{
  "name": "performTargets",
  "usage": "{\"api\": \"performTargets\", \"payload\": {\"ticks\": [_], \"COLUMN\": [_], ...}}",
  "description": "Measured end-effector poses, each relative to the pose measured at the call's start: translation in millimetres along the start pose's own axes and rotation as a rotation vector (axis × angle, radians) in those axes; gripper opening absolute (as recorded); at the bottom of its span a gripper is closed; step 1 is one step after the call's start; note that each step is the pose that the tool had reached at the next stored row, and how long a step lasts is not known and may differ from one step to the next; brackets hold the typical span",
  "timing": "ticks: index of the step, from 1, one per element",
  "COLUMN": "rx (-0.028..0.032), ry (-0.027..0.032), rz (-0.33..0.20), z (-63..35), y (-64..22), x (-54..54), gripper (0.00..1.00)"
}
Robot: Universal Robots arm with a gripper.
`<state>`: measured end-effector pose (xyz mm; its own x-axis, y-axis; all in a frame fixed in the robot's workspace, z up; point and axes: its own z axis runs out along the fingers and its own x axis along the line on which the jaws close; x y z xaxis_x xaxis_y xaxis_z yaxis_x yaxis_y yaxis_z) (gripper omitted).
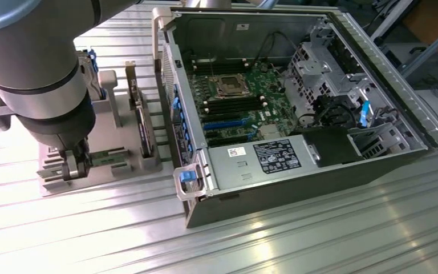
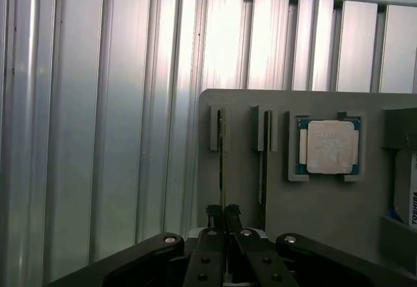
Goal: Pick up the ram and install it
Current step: 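Pick up the ram and move it above insertion slot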
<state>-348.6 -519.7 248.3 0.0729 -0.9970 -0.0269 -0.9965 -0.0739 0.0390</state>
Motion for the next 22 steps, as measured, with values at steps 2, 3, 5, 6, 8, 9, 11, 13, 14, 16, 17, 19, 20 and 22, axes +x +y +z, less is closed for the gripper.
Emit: {"api": "performTargets", "payload": {"ticks": [2, 3, 5, 6, 8, 9, 11, 13, 14, 16, 17, 19, 20, 22], "rx": [0.0000, 0.0000, 0.0000, 0.0000, 0.0000, 0.0000, 0.0000, 0.0001, 0.0000, 0.0000, 0.0000, 0.0000, 0.0001, 0.0000], "ry": [0.0000, 0.0000, 0.0000, 0.0000, 0.0000, 0.0000, 0.0000, -0.0001, 0.0000, 0.0000, 0.0000, 0.0000, 0.0000, 0.0000], "rz": [0.000, 0.000, 0.000, 0.000, 0.000, 0.000, 0.000, 0.000, 0.000, 0.000, 0.000, 0.000, 0.000, 0.000], "z": [-3.5, -5.9, -8.6, -9.3, -13.1, -14.3, -16.8, -18.0, -18.5, -20.6, -21.3, -22.8, -24.5, -26.0], "y": [0.2, 0.2, 0.4, 0.4, 0.5, 0.6, 0.7, 0.7, 0.7, 0.8, 0.8, 0.9, 1.0, 1.0], "x": [-0.1, -0.2, -0.2, -0.3, -0.4, -0.4, -0.5, -0.5, -0.5, -0.6, -0.6, -0.6, -0.7, -0.7], "gripper": [0.12, 0.12, 0.12, 0.12, 0.12, 0.12, 0.12, 0.12, 0.12, 0.12, 0.12, 0.12, 0.12, 0.12]}}
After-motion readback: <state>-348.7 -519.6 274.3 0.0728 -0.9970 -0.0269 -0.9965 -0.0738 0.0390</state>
